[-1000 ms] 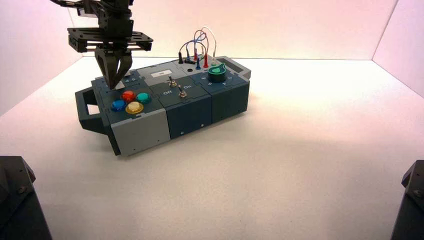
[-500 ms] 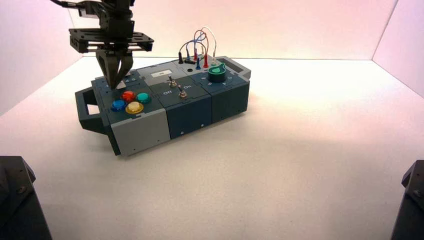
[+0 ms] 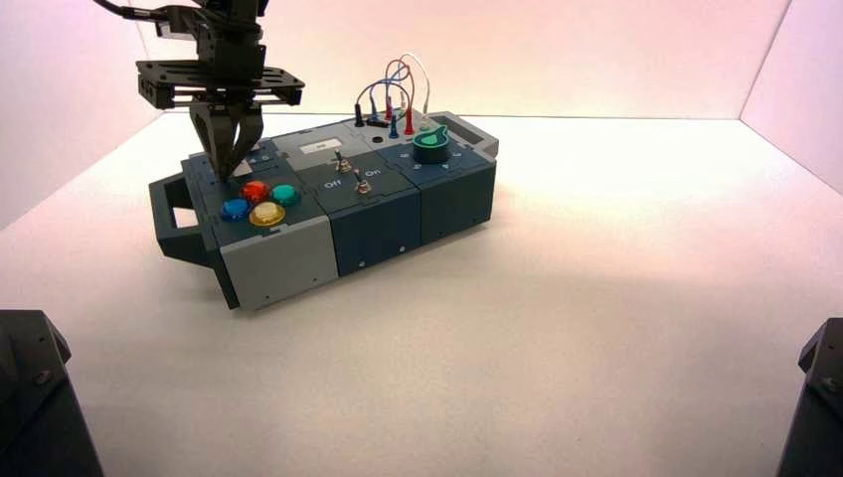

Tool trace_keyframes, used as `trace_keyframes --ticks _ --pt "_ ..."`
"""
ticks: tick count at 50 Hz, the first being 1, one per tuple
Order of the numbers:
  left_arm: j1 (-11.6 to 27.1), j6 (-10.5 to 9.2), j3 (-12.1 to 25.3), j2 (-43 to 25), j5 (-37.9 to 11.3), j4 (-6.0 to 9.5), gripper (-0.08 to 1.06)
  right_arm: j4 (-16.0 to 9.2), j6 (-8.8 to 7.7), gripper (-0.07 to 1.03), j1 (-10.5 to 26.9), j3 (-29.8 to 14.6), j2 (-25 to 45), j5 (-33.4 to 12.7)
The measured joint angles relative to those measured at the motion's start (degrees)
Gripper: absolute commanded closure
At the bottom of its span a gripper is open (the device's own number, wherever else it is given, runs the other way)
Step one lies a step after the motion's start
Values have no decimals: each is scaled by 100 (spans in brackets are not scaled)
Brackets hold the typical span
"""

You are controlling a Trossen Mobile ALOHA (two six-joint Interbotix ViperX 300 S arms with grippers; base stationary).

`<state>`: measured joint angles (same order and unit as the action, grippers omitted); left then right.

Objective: Move the bottom slider to position 4.

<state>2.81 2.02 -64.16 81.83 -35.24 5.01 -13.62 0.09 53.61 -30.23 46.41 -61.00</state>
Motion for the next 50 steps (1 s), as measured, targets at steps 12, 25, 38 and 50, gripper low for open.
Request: trace_keyframes --ticks 12,25,38,50 --pt "0 0 0 0 0 0 101 9 0 99 -35 -141 88 -70" --pt "0 9 0 0 -9 0 101 18 0 99 -53 -281 158 -149" --pt "0 9 9 0 -9 0 101 18 0 99 -53 -316 167 -185" --pt "0 9 0 0 -9 0 101 9 9 99 -53 -316 167 -220"
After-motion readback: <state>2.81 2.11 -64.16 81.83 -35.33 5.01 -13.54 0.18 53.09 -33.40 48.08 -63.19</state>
